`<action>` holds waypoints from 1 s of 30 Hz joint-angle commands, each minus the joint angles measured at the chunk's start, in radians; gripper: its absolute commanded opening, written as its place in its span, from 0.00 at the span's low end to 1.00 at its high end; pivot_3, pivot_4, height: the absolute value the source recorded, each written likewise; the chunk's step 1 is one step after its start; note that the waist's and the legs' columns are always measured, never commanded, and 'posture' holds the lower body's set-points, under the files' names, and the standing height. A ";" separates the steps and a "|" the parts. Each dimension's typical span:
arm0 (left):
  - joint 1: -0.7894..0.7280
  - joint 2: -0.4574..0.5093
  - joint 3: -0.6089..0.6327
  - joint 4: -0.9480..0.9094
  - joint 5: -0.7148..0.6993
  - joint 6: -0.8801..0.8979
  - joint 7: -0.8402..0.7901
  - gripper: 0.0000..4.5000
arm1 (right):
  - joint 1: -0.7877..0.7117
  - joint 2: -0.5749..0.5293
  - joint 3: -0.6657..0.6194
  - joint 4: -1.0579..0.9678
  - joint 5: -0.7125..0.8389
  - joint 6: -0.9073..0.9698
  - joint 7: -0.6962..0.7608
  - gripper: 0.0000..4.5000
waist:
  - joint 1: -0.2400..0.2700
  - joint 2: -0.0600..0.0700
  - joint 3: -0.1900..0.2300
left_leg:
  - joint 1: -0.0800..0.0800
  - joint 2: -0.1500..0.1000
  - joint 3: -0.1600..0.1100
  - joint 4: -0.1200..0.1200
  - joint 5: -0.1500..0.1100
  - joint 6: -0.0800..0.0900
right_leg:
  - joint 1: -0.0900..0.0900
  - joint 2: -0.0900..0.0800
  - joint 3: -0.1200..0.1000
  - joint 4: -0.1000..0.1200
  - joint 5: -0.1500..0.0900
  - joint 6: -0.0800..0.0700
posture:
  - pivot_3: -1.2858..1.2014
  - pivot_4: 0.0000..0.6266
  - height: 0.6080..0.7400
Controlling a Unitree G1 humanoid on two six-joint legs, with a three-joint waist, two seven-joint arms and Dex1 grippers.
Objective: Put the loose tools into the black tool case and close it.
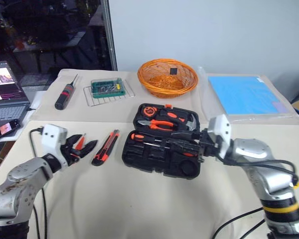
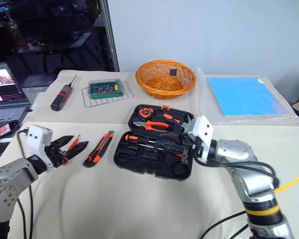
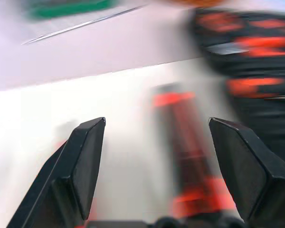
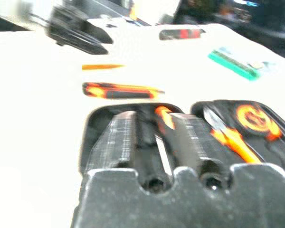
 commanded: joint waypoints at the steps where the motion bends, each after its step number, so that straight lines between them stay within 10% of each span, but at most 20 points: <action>1: -0.024 0.014 0.009 0.008 0.026 0.117 0.087 0.83 | 0.018 -0.038 -0.059 -0.077 0.068 0.025 0.012 0.69 | -0.002 0.000 0.000 | 0.000 -0.001 0.000 0.000 0.000 0.000 | 0.000 -0.001 0.000 0.000 0.000 0.000 | 0.52 0.24 1.00; 5: -0.015 0.020 -0.042 -0.001 0.054 0.191 0.115 0.83 | 0.042 -0.064 -0.075 -0.074 0.033 -0.020 0.018 0.99 | -0.003 -0.001 0.000 | 0.000 -0.001 0.001 0.000 -0.002 -0.003 | -0.001 -0.001 0.000 0.001 0.000 0.000 | 0.52 0.24 1.00; 8: 0.004 0.010 -0.044 -0.001 0.058 0.211 0.115 0.68 | 0.053 -0.072 -0.082 -0.060 0.005 -0.048 0.017 1.00 | -0.003 -0.001 0.000 | 0.000 -0.001 0.001 0.000 -0.001 -0.004 | -0.001 -0.001 0.000 0.001 0.000 0.000 | 0.52 0.24 1.00; 15: 0.041 0.010 -0.022 -0.028 0.052 0.024 -0.019 0.10 | 0.103 -0.070 -0.089 -0.066 -0.010 -0.087 0.010 1.00 | 0.000 -0.001 0.001 | 0.000 0.000 0.001 -0.001 -0.001 -0.005 | -0.002 -0.002 0.000 0.001 0.000 0.000 | 0.52 0.24 1.00; 20: -0.070 0.108 -0.033 -0.032 -0.085 -0.075 -0.345 0.10 | 0.201 -0.057 -0.160 -0.130 -0.018 -0.154 -0.026 1.00 | 0.014 -0.002 0.001 | -0.005 0.000 0.002 -0.001 -0.001 -0.007 | -0.009 -0.003 0.000 0.001 -0.001 -0.001 | 0.52 0.24 1.00; 25: -0.339 0.224 -0.387 0.079 0.046 -0.204 -0.692 0.10 | 0.360 -0.094 -0.305 -0.219 0.038 -0.120 -0.024 1.00 | 0.031 0.000 0.000 | -0.009 -0.002 0.003 0.000 0.002 -0.007 | -0.008 -0.001 -0.002 0.002 -0.001 -0.002 | 0.52 0.24 1.00; 30: -0.581 0.144 -0.669 0.290 0.249 -0.431 -0.895 0.10 | 0.505 -0.111 -0.458 -0.288 0.073 -0.098 -0.033 1.00 | 0.029 0.000 0.001 | -0.008 -0.002 0.006 0.001 0.006 0.003 | -0.006 0.002 0.000 -0.001 -0.001 -0.001 | 0.52 0.24 1.00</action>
